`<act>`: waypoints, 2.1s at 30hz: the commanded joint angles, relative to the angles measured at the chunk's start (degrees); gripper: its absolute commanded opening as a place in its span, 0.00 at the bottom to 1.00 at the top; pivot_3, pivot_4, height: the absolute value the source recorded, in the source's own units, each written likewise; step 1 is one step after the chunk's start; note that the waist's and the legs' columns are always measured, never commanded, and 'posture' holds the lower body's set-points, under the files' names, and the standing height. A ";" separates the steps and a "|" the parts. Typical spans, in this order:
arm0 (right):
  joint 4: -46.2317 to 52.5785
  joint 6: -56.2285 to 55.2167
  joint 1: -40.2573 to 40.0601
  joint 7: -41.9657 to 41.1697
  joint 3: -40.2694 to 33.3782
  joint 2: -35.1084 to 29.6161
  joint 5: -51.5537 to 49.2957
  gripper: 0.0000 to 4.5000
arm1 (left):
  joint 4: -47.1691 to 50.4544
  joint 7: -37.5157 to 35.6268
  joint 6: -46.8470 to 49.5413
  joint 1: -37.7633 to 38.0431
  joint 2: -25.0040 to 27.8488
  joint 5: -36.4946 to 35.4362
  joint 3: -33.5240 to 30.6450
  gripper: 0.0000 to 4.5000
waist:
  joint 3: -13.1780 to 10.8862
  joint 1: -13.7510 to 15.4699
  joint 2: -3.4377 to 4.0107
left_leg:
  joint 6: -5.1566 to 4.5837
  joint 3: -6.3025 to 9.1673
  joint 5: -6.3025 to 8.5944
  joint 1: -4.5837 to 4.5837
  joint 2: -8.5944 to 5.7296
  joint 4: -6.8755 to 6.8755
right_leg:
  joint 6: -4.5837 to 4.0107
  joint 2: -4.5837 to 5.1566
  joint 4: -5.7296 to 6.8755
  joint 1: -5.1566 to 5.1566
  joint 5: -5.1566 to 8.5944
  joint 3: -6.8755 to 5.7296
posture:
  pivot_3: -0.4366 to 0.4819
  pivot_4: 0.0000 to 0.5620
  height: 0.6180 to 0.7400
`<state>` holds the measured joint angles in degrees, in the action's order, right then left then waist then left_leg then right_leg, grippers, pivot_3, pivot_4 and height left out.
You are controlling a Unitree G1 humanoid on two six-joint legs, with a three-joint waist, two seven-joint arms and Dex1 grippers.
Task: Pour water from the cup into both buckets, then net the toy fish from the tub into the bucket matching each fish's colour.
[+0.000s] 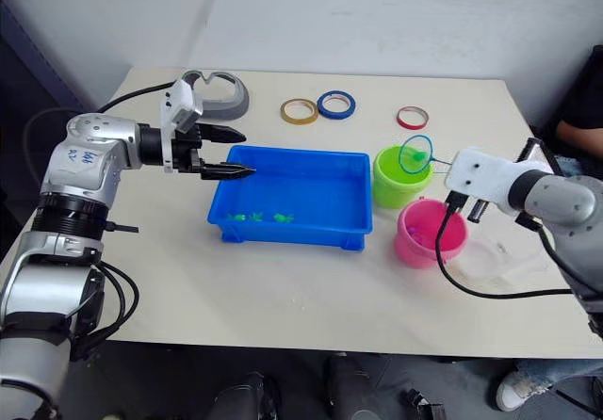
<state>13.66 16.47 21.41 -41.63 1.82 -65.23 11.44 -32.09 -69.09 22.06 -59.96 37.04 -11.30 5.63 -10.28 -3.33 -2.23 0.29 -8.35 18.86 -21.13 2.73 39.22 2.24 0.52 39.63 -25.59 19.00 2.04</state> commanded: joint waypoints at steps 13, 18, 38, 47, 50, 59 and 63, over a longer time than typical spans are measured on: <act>1.96 -17.79 -2.95 11.38 -0.17 -4.49 27.95 0.00 | 0.97 -0.71 -0.72 -1.26 -0.69 0.12 -0.68 0.99 | -0.01 0.07 0.01 | 0.01 -0.04 0.00 0.02 -0.02 0.01 | 0.00 0.00 0.02 0.00 0.00 0.02 | 0.48 0.27 0.98; 0.35 -20.99 -3.25 12.09 -0.12 -3.58 30.91 0.00 | 1.43 -0.82 -0.51 -1.01 -0.55 0.06 -0.82 0.99 | -0.01 0.07 0.01 | 0.01 -0.05 -0.01 0.03 -0.01 0.01 | 0.00 0.00 0.03 0.00 0.00 0.02 | 0.48 0.27 0.98; 10.52 12.85 11.94 -13.17 -5.40 12.71 -3.67 0.00 | 6.60 -2.70 3.63 2.99 6.53 -0.57 -2.52 0.99 | -0.02 -0.11 0.05 | 0.05 -0.02 -0.03 0.10 0.02 0.06 | -0.01 -0.03 0.20 0.01 0.00 0.01 | 0.48 0.27 0.98; 6.53 8.41 11.10 -13.26 5.96 18.19 -5.44 0.00 | 15.05 -1.47 8.39 9.50 13.03 -2.19 -6.21 0.99 | -0.01 0.13 0.03 | 0.01 0.02 -0.01 0.03 -0.02 0.05 | -0.01 0.04 0.11 0.01 0.00 -0.02 | 0.48 0.27 0.98; 3.44 5.29 10.73 -12.28 8.50 18.93 -3.96 0.00 | 18.38 -0.25 10.44 11.72 13.86 -3.06 -7.50 0.99 | -0.02 0.11 0.03 | 0.00 0.02 0.00 0.01 -0.02 0.05 | -0.01 0.04 0.09 0.01 0.00 -0.02 | 0.48 0.27 0.98; -2.07 -0.16 10.58 -11.14 13.84 23.21 -2.45 0.00 | 25.15 2.21 14.91 16.46 15.84 -5.55 -10.17 0.99 | -0.01 -0.41 0.03 | 0.02 0.01 -0.02 0.06 0.02 0.05 | -0.01 0.00 0.18 0.00 0.00 0.00 | 0.48 0.27 0.98; -0.27 3.38 10.18 -11.56 14.35 26.70 -4.63 0.00 | 25.89 2.82 15.53 17.11 16.42 -6.21 -10.42 0.99 | -0.01 -0.42 0.03 | 0.03 0.02 -0.02 0.06 0.01 0.05 | -0.01 0.01 0.18 0.00 0.01 -0.01 | 0.48 0.27 0.98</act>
<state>10.99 18.70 31.57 -53.13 16.73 -39.39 8.28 -8.18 -66.60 37.51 -42.54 52.36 -16.37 -2.48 -10.29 -3.75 -2.20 0.32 -8.34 18.84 -21.07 2.74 39.27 2.23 0.52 39.79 -25.59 19.00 2.03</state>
